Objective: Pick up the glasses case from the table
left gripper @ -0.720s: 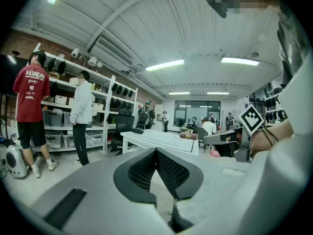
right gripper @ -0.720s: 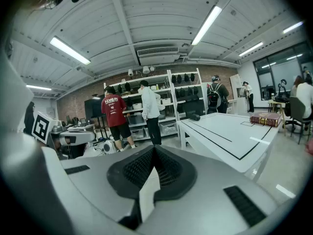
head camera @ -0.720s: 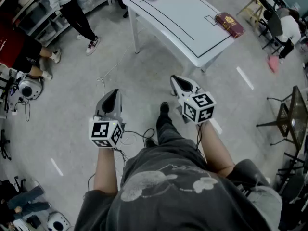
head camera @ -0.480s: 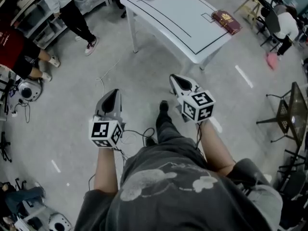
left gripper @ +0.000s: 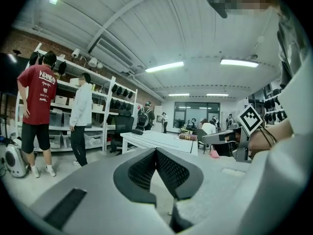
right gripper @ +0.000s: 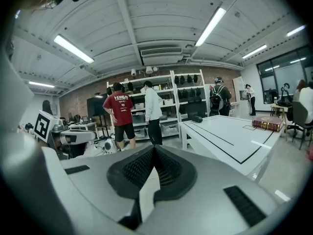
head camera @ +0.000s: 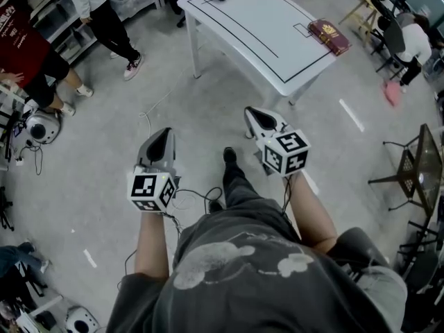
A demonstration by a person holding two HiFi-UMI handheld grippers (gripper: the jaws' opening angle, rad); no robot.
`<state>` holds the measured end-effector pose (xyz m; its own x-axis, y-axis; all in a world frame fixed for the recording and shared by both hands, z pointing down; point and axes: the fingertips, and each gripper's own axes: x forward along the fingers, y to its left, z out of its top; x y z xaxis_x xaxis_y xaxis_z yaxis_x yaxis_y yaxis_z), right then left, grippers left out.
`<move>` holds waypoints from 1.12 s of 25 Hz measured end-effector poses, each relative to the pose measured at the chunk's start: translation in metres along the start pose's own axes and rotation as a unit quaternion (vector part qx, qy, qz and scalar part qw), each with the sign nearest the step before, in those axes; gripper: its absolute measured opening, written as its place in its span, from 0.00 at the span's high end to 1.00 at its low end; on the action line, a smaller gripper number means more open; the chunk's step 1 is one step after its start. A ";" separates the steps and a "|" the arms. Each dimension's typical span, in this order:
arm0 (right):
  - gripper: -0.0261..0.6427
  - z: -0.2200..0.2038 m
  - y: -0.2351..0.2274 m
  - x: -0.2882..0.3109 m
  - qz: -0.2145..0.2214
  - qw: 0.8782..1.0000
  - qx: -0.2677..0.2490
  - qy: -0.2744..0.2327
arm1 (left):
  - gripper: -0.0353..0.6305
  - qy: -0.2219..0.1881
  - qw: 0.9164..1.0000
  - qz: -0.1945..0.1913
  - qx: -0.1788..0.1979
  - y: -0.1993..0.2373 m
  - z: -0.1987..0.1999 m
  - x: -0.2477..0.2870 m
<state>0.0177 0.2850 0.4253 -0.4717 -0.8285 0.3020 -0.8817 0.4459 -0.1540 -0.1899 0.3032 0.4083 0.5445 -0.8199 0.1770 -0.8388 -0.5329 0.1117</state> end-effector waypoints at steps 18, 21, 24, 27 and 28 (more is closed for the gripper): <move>0.96 0.039 -0.122 0.130 0.005 0.999 0.037 0.002 | 0.94 0.023 0.999 0.041 -0.011 0.070 0.011 0.141; 0.96 0.056 -0.152 0.162 0.007 0.999 0.034 0.000 | 0.94 0.018 0.999 0.045 -0.011 0.082 0.023 0.180; 0.96 0.074 -0.176 0.186 0.009 0.999 0.039 -0.008 | 0.94 0.021 0.999 0.045 -0.006 0.090 0.031 0.210; 0.96 0.080 -0.194 0.206 0.015 0.999 0.042 -0.003 | 0.94 0.026 0.998 0.053 -0.005 0.099 0.034 0.233; 0.96 0.080 -0.199 0.212 0.017 0.999 0.042 0.001 | 0.94 0.026 0.998 0.056 -0.006 0.102 0.035 0.239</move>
<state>0.0927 -0.0067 0.4448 -0.5022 -0.8125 0.2961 -0.8622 0.4442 -0.2435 -0.1449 0.0455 0.4278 0.4463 -0.8622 0.2397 -0.8947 -0.4356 0.0992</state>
